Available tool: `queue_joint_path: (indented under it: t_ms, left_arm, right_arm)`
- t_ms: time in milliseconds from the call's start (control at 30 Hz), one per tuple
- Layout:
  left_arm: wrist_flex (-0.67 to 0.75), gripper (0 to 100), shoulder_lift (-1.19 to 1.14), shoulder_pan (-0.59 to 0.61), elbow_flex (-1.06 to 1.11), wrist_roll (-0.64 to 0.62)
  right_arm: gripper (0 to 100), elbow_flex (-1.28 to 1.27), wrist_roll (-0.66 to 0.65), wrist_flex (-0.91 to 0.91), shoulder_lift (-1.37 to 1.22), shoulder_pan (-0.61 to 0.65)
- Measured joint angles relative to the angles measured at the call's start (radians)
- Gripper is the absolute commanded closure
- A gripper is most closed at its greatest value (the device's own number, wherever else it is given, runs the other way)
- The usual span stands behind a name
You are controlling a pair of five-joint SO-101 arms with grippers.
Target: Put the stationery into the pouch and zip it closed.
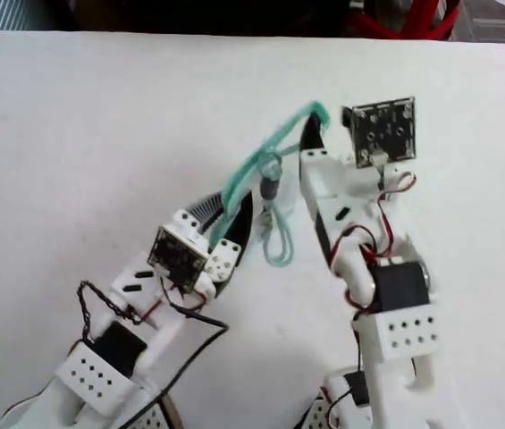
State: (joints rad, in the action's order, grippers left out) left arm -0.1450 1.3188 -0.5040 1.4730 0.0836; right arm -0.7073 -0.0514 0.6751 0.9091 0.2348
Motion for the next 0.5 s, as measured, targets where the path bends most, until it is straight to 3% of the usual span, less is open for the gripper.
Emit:
queue_joint_path:
  t_ms: [200,333,500]
  left_arm:
    - [0.005,98,0.002,0.003,0.012,-0.002]
    - [0.006,98,0.002,0.018,0.014,-0.002]
    - [0.006,98,0.002,0.023,0.015,-0.002]
  right_arm:
    - [77.3,0.19,-0.006,0.216,0.094,-0.005]
    - [77.5,0.407,-0.1,0.408,0.106,-0.008]
    - [77.3,0.532,-0.219,0.621,0.063,0.12]
